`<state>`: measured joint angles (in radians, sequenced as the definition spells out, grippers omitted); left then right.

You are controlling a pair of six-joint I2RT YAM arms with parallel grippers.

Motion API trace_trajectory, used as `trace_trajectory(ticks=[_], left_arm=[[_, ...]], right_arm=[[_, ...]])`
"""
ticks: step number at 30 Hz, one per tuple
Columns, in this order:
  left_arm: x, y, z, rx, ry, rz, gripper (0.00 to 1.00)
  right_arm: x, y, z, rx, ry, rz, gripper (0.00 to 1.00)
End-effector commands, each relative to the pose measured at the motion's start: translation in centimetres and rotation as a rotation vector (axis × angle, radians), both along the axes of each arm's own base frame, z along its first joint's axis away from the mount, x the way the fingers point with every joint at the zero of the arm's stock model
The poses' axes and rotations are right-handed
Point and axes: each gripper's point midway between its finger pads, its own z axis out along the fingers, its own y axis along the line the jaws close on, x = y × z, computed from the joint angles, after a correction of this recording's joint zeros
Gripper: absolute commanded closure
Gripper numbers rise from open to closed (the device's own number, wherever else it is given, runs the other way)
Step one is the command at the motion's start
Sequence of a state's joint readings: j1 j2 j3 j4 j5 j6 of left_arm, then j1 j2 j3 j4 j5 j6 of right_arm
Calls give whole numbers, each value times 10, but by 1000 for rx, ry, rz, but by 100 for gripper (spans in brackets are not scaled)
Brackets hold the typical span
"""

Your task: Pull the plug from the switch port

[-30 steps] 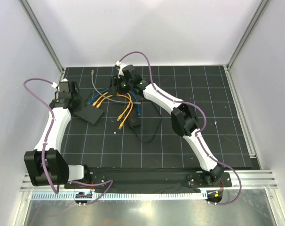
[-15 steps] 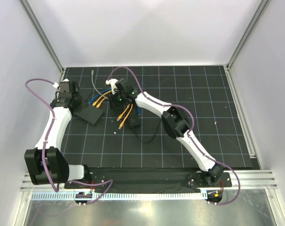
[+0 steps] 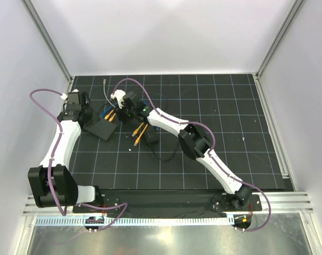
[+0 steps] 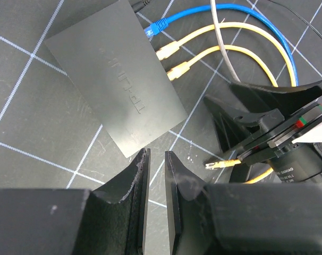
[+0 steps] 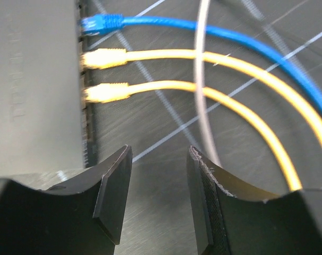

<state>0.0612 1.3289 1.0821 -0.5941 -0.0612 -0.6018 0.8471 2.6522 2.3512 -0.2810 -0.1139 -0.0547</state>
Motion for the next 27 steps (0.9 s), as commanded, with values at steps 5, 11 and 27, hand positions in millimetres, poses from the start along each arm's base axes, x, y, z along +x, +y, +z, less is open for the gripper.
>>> trace_trajectory(ticks=[5, 11, 27], left_arm=[[7, -1, 3, -6, -28, -11, 78], [8, -1, 2, -9, -27, -14, 79], [8, -3, -2, -15, -13, -21, 79]], right_arm=[[30, -3, 50, -11, -207, -33, 46], [42, -11, 28, -50, -216, -74, 44], [40, 0, 22, 111, -85, -13, 76]])
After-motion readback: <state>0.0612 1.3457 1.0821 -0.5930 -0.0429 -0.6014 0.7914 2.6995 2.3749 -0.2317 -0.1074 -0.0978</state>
